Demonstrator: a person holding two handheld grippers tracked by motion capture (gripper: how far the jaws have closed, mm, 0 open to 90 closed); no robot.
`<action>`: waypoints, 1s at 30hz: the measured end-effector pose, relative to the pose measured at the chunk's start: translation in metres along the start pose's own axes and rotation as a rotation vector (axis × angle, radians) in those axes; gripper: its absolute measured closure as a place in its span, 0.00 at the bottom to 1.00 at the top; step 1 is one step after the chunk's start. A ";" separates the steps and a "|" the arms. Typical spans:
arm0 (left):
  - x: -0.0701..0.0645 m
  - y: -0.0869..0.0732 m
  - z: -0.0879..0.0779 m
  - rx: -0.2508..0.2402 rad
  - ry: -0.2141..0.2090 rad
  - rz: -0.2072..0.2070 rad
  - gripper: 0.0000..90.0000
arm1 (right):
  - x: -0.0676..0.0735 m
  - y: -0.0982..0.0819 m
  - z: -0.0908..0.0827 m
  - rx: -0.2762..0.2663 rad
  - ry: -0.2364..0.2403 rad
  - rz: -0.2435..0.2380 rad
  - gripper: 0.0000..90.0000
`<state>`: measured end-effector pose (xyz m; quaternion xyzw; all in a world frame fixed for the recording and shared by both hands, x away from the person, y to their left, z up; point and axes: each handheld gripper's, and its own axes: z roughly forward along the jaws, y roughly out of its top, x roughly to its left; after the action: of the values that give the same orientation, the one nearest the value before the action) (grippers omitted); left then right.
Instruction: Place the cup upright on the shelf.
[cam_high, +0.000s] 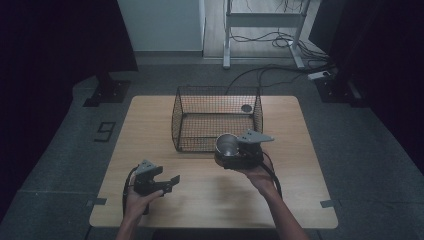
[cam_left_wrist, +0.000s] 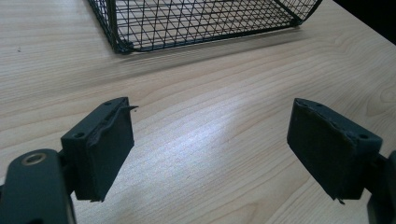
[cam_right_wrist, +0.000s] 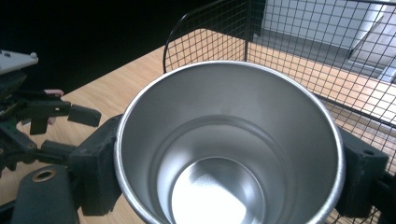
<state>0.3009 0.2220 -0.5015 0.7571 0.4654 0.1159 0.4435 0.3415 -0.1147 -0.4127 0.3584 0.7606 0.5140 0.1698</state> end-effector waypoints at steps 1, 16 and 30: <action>0.000 0.000 0.000 0.001 0.000 0.001 0.17 | -0.001 0.002 0.000 -0.001 -0.001 -0.001 0.16; 0.001 0.000 0.000 0.004 0.001 -0.006 0.17 | -0.012 0.019 0.005 -0.005 -0.010 0.001 0.17; 0.002 0.000 -0.001 0.003 0.002 -0.008 0.17 | -0.018 0.031 0.011 -0.010 -0.006 0.010 0.17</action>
<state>0.3015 0.2242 -0.5020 0.7557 0.4693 0.1143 0.4423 0.3718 -0.1135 -0.3914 0.3629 0.7558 0.5175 0.1712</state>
